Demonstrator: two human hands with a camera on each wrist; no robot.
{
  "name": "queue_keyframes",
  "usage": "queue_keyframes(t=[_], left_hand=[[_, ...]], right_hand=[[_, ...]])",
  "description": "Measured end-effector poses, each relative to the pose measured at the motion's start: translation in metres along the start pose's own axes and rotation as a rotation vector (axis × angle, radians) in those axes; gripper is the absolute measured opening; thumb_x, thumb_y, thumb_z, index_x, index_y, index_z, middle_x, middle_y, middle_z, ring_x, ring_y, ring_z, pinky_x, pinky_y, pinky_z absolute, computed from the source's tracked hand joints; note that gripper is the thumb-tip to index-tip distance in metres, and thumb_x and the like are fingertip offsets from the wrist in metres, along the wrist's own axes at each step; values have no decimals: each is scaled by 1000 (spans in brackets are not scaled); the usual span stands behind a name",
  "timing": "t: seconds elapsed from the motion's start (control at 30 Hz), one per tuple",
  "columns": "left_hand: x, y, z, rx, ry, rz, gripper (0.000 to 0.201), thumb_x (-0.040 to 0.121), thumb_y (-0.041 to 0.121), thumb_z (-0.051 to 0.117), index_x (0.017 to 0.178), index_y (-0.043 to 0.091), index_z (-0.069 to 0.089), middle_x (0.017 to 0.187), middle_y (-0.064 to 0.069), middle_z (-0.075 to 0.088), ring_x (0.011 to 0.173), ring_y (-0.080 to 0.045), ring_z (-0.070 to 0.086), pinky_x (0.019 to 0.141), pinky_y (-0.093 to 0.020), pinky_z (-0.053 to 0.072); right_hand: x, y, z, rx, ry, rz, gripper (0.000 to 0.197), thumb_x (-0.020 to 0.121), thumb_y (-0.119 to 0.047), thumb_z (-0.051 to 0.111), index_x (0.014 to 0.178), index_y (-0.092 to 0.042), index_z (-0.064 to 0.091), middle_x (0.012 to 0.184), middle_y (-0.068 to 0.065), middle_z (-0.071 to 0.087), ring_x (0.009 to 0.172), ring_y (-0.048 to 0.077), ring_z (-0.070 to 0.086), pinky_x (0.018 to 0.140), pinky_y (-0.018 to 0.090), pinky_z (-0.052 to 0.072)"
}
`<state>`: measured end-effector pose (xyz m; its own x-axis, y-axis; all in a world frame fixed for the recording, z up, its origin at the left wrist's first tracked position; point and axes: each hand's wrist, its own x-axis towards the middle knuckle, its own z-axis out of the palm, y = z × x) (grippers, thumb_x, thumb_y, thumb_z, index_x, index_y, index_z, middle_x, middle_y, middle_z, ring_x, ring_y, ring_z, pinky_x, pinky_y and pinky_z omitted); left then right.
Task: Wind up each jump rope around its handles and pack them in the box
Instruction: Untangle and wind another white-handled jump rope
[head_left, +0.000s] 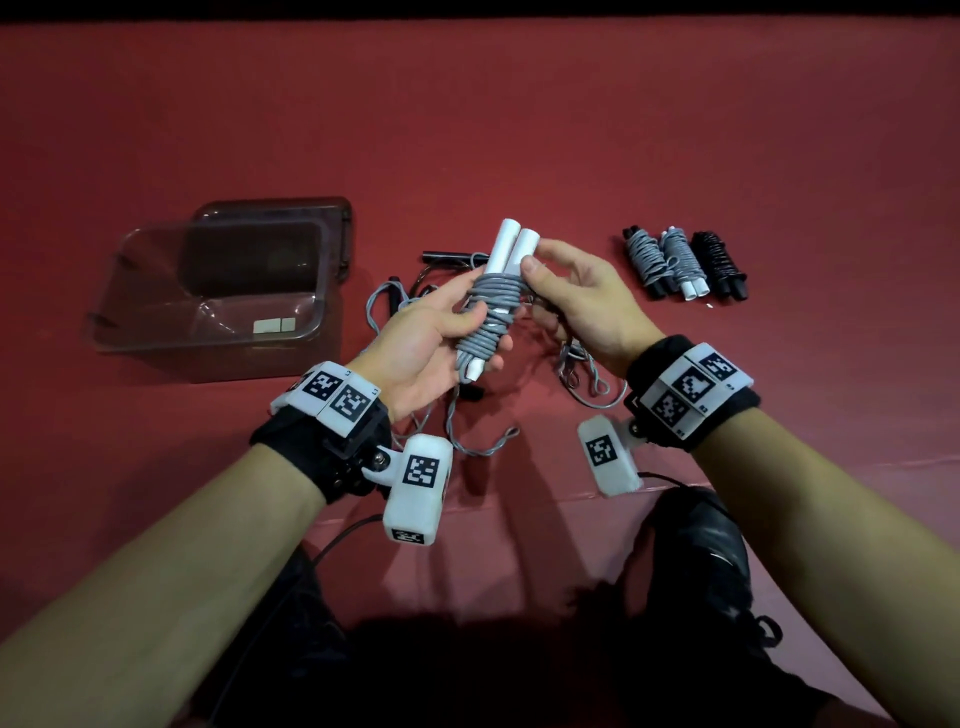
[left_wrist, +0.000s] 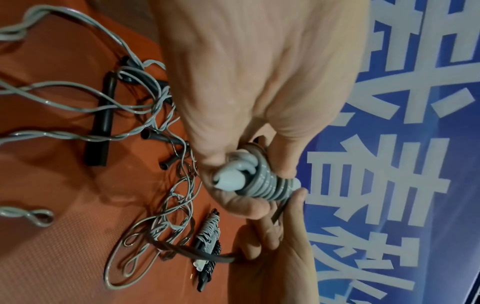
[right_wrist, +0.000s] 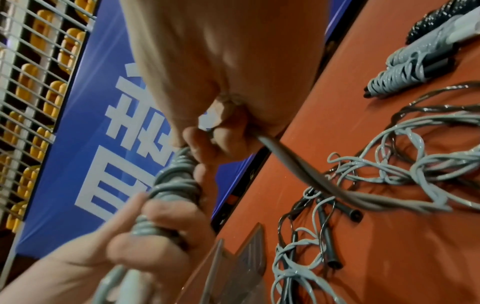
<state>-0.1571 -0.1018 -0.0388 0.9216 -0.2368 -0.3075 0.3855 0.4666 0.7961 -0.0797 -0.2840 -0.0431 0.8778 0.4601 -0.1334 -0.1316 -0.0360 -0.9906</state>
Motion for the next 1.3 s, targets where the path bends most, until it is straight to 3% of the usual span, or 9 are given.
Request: queue_keyframes(t=[0.23,0.4,0.63,0.73,0.87,0.97,1.13,1.23,1.3], left_hand=[[-7,10,4,-135,-25,-69,59,89,11,37,146,12,50,97,-17,63,61,-24,50,47,-26,30],[-9,12,6,-141,-40,-116,50,81,17,40,129,17,55,86,-16,62,47,-18,43,41,-18,28],[-5,20,-3,159,73,-97,61,79,25,54,137,9,47,94,-20,67,71,-36,65,54,-35,55],[-1,21,-8,735,269,141,77,69,47,78,136,28,44,104,-3,69,86,-18,70,73,-35,56],[3,16,-9,1044,312,388,44,73,54,74,112,38,64,102,12,70,91,-14,70,86,-43,58],[9,11,-12,1058,314,330,42,79,50,68,119,36,66,112,13,72,106,-14,69,96,-44,55],[4,16,-6,877,318,333,29,100,20,62,125,32,63,105,14,72,97,2,66,85,-14,47],[8,17,-4,529,391,275,30,92,28,62,122,27,65,113,-7,75,100,-19,72,90,-32,56],[7,17,-1,366,424,221,21,95,23,60,115,14,63,103,-17,73,81,-27,72,72,-39,60]], right_hand=[[-1,2,-1,216,-138,37,58,70,-38,91,119,-16,69,100,12,69,74,21,58,64,32,40],[-7,4,3,252,-293,124,57,81,-45,79,132,-25,60,89,4,62,75,16,49,62,24,37],[-8,5,7,138,-168,99,55,72,-53,85,115,-21,74,99,19,60,72,17,55,57,31,30],[-4,4,7,49,42,134,61,60,-61,89,99,-17,80,87,17,60,59,16,48,58,33,29],[-8,-3,16,-141,188,59,46,76,-50,85,88,-7,80,75,18,68,48,10,48,54,27,37],[-11,-8,23,-137,154,-11,25,86,-31,81,102,-13,81,77,6,69,54,7,47,50,20,41],[-6,-10,16,-158,15,-77,28,98,-12,65,125,-6,70,85,5,64,61,6,52,61,17,46],[-5,-11,17,-131,38,-94,24,97,-8,66,120,-7,72,87,10,66,62,5,54,62,17,47],[-6,-10,20,-142,60,-126,22,95,-9,69,117,-10,74,93,8,75,71,4,59,71,19,52]])
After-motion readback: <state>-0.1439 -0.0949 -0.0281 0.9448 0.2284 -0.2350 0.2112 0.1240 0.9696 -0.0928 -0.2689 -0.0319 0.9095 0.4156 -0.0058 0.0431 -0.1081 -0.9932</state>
